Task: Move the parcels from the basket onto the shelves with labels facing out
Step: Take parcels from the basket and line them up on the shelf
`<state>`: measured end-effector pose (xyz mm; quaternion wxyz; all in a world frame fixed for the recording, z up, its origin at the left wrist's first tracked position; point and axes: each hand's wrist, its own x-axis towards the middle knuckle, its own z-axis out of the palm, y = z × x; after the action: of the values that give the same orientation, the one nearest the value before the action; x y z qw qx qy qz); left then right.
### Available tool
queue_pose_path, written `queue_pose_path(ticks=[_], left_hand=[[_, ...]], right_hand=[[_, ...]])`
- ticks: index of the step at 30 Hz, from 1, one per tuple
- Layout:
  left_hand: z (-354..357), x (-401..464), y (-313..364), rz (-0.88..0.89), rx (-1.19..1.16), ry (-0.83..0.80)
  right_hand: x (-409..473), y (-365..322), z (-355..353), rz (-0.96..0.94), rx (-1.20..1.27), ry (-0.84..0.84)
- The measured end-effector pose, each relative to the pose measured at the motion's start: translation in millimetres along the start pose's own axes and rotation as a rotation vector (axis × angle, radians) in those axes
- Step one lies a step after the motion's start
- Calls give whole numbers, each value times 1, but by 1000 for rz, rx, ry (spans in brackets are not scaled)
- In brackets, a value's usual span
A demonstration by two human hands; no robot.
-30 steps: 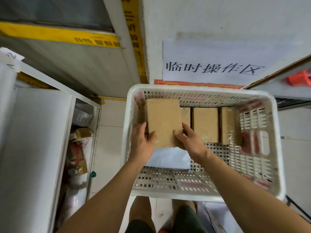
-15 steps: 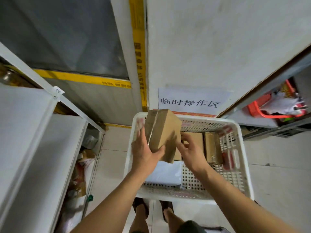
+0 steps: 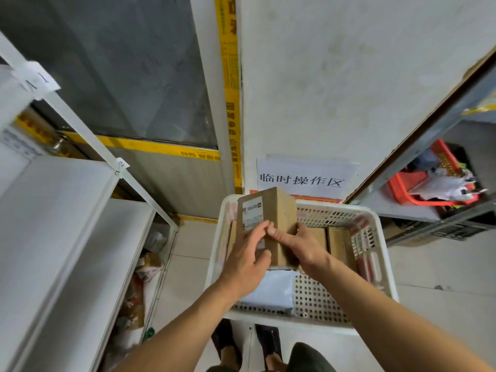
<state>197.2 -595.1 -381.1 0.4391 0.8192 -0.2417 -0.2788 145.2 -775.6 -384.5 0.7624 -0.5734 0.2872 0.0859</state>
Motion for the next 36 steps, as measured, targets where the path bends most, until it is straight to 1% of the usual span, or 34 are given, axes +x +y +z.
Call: queue_pose_path(ticks=[2,3,5,7,9,10,12,13,14,15,16,17,19,20,21,22,23,25,26,28,30,32,34,35,36], left_hand=[[-8,-2,7,18,-48,-64],[-12,-1,8,24,-49,-50],[-19,2,6,7,-15,88],[-26,5,2,-89,15,207],[-31,6,-2,-197,11,167],[-33,4,-3,-260,-63,116],[-35,-2,1,-390,-361,7],[-34,-4,2,-427,-488,-49],[-34,-6,1,-433,-549,-85],[-34,-5,-3,-425,-570,-90],[-35,-5,-6,-411,-572,-80],[-39,-4,-8,-381,-552,-49],[-51,0,-10,-339,-373,-10],[-59,3,-9,-317,-250,-35],[-68,7,-6,-294,-136,-89],[-77,11,0,-270,-18,-147],[-84,16,5,-242,103,-201],[-93,27,18,-172,357,-315],[-97,30,28,-146,448,-363],[-101,35,45,-137,504,-428],[-105,36,62,-148,498,-475],[-108,34,72,-141,526,-497],[-109,32,73,-128,534,-459],[-108,29,70,-102,533,-391],[-107,26,65,-72,521,-267]], right_hand=[[-1,1,0,31,22,9],[1,6,-3,24,34,-3],[0,12,-7,35,45,-36],[-3,15,-11,45,97,-64],[-6,17,-17,59,140,-94],[-7,18,-18,65,167,-104],[-7,21,-21,63,212,-139],[-8,23,-22,57,223,-162],[-9,24,-23,56,223,-190],[-9,25,-25,58,194,-218],[-10,23,-27,49,130,-208],[-10,18,-29,19,26,-155],[-11,0,-34,-90,-261,21],[-13,-14,-36,-169,-406,98],[-12,-28,-38,-262,-547,124],[-10,-40,-40,-342,-696,105],[-9,-53,-38,-394,-829,31],[-4,-70,-28,-367,-995,-182],[-3,-75,-20,-326,-1035,-287],[0,-79,-7,-301,-1124,-416],[-1,-85,1,-309,-1208,-459],[-2,-86,3,-307,-1206,-473],[-2,-81,1,-273,-1117,-447],[-2,-77,-1,-246,-1051,-412],[-2,-73,-2,-221,-972,-362]])
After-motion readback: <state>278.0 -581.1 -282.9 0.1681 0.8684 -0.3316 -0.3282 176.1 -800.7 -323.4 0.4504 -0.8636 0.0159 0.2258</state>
